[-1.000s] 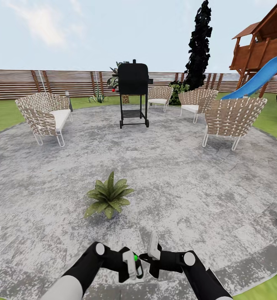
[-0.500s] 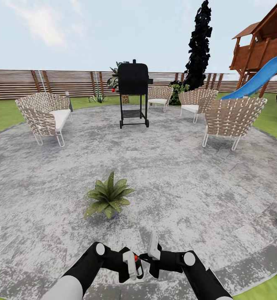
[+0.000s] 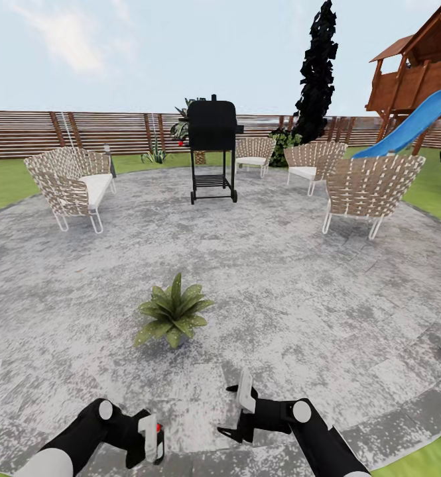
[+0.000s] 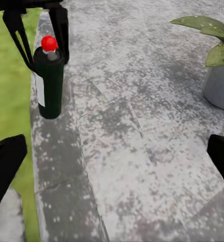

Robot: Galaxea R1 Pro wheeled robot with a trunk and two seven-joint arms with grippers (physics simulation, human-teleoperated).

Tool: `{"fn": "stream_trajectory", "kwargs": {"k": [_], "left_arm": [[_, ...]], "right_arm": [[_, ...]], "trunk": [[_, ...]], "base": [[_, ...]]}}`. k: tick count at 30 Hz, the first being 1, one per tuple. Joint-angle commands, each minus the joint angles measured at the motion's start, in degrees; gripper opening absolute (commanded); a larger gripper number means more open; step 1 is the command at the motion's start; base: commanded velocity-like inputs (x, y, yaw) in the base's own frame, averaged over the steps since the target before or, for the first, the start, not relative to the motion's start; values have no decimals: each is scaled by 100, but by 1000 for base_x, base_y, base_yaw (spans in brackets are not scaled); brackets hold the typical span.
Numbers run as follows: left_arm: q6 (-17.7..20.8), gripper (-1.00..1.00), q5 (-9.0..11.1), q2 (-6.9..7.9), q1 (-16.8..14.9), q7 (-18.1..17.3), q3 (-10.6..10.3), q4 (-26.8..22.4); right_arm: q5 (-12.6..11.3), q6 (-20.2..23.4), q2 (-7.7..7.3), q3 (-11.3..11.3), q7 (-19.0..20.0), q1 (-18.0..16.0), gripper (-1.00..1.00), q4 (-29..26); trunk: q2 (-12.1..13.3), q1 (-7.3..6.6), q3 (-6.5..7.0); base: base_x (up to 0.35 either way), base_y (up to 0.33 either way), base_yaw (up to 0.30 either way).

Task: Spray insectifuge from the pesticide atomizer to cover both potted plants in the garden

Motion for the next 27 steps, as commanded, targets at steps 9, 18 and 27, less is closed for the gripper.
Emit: {"fn": "stream_trajectory", "kwargs": {"k": [9,18,27], "left_arm": [[-114,-100,178,540,34,728,565,133],[-128,-100,1365,341,82,3806,1865,1754],[-744,-100,3243,186,499,5247,1890,2227]], "right_arm": [[49,-46,-173,-64,-1218,-2,100,371],[-10,-53,-430,-995,-5435,8,100,2870],[-456,-1337,-550,-1951,-7988,57,100,3825]], "trunk": [[-2,-1,-5],[-2,-1,-5],[-2,-1,-5]], "base": [[0,0,0],[0,0,0],[0,0,0]]}}
